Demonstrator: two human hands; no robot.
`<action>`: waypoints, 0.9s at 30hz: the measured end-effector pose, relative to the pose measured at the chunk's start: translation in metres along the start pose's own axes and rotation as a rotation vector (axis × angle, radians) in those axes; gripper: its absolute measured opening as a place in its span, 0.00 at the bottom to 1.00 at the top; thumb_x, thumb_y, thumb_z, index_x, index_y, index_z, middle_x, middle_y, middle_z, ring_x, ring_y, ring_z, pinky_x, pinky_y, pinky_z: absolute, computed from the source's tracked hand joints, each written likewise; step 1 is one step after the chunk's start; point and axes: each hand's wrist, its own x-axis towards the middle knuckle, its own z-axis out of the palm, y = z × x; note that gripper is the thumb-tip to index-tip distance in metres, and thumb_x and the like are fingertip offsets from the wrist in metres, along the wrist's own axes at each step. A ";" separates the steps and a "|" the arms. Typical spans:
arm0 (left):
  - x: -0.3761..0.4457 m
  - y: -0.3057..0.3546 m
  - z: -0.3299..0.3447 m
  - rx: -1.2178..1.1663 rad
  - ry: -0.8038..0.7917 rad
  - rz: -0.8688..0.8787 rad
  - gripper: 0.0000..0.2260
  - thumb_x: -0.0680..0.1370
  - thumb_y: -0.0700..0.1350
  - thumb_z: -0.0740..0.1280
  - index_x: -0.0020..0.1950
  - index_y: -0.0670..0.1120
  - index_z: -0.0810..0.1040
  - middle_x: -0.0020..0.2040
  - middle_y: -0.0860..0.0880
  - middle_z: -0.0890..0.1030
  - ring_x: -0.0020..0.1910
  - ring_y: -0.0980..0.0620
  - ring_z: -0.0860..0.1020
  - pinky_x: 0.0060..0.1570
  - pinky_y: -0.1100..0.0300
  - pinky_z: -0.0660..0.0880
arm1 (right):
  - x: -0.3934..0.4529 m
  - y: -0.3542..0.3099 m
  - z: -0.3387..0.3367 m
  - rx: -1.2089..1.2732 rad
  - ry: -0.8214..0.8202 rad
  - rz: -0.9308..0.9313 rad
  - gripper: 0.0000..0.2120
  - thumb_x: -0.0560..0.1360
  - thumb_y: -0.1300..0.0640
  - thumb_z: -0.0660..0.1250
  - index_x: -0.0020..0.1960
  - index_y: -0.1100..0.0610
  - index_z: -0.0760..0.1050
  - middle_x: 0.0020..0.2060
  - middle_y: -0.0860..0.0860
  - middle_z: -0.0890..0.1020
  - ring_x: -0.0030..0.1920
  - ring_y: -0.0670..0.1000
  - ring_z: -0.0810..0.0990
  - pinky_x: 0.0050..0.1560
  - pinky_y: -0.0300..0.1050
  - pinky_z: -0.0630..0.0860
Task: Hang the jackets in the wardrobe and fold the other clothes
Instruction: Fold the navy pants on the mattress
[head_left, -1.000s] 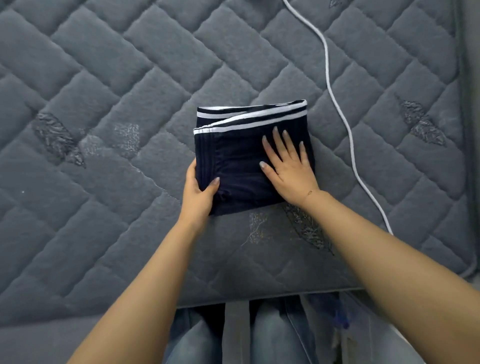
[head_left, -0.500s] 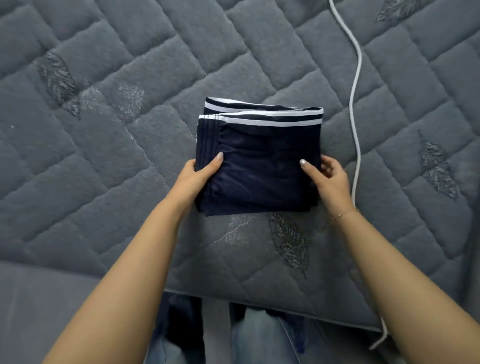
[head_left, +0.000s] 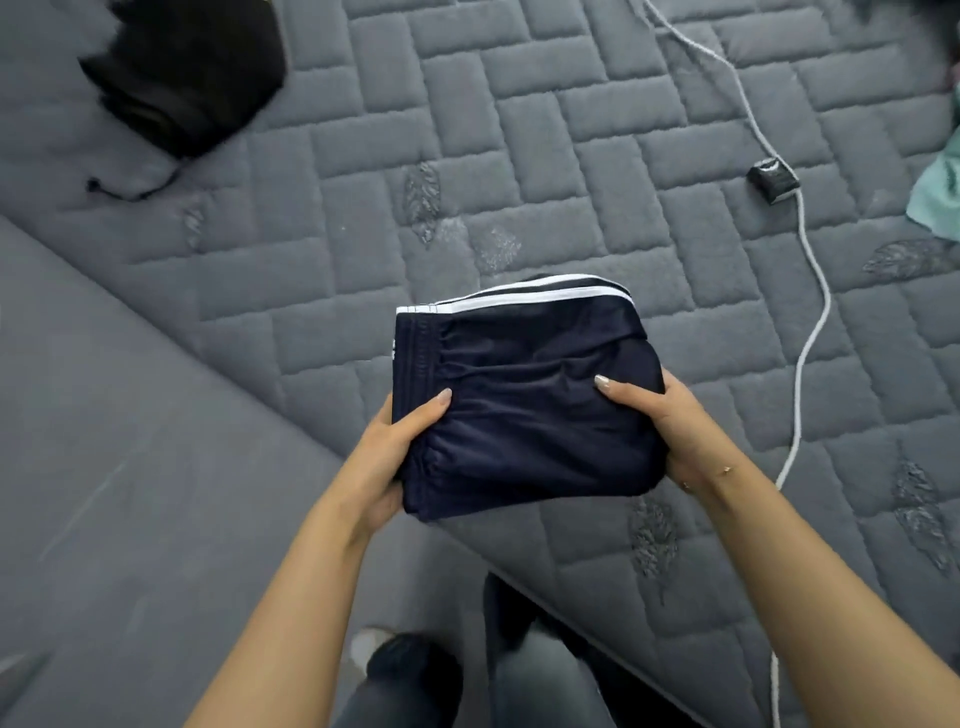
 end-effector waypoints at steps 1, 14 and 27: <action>-0.023 0.010 -0.018 -0.013 0.035 0.051 0.21 0.71 0.49 0.74 0.63 0.49 0.77 0.58 0.47 0.84 0.56 0.48 0.83 0.45 0.58 0.81 | -0.010 -0.008 0.026 -0.027 -0.046 -0.017 0.26 0.66 0.55 0.77 0.62 0.55 0.77 0.54 0.53 0.84 0.54 0.53 0.84 0.44 0.42 0.81; -0.410 0.129 -0.275 -0.101 0.465 0.602 0.18 0.68 0.47 0.76 0.58 0.54 0.81 0.57 0.49 0.84 0.53 0.50 0.84 0.43 0.62 0.80 | -0.195 -0.063 0.450 -0.428 -0.634 -0.102 0.34 0.58 0.47 0.81 0.61 0.55 0.77 0.53 0.51 0.85 0.51 0.51 0.85 0.43 0.41 0.80; -0.720 0.173 -0.418 0.559 0.793 0.443 0.21 0.76 0.44 0.73 0.63 0.63 0.74 0.61 0.61 0.80 0.61 0.61 0.78 0.60 0.67 0.73 | -0.404 -0.045 0.819 -1.016 -1.886 -0.658 0.58 0.63 0.48 0.82 0.76 0.33 0.44 0.73 0.30 0.59 0.73 0.33 0.56 0.68 0.27 0.62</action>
